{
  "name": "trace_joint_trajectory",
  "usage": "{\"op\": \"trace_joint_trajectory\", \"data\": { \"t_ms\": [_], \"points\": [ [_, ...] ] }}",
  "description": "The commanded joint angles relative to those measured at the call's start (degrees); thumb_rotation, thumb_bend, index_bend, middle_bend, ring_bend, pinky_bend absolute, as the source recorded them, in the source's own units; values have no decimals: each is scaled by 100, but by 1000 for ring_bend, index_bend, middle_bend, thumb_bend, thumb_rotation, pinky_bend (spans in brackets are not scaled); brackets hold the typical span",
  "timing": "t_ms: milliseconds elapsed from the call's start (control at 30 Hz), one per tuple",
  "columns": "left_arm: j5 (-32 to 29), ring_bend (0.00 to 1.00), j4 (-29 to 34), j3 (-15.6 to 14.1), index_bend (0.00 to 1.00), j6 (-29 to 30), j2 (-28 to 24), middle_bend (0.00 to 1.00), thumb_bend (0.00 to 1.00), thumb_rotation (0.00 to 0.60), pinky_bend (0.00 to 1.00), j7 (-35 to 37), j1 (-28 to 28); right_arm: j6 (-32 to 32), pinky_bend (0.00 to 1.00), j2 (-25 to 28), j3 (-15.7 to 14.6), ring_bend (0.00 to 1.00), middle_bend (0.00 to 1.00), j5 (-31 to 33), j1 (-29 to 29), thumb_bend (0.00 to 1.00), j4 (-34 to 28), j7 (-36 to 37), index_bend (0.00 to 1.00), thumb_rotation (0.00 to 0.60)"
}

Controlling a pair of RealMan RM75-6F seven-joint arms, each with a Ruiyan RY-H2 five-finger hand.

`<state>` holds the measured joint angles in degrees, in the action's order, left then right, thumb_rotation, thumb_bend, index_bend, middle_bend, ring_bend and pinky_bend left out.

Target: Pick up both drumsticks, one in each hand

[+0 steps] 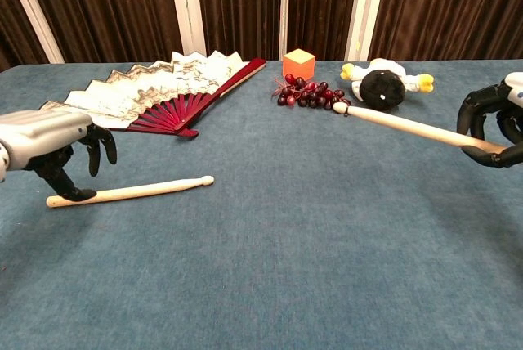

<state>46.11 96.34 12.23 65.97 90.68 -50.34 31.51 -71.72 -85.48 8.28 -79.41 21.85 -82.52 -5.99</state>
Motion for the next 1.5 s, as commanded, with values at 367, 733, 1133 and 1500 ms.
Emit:
{"op": "trace_joint_trajectory", "data": {
  "t_ms": [367,733,1133,1500],
  "points": [
    [-341,792,-608,-123,383,-4,467,453,423,600,959,-52,248,10,846,-13,5,781,672,30,5,513,52,24,832,600],
    [-435,817,-897,-238,575,-18,692,687,547,600,967,-5,345,9,846,-17,8,781,672,49,6,513,68,29,832,600],
    [629,830,-511,-56,641,382,510,760,593,600,973,787,363,-76,846,-13,44,781,676,11,12,513,-66,12,837,600],
    [1355,830,795,390,641,459,127,760,594,600,973,949,715,-221,846,-65,373,781,677,108,156,513,-659,-214,838,600]
  ]
}}
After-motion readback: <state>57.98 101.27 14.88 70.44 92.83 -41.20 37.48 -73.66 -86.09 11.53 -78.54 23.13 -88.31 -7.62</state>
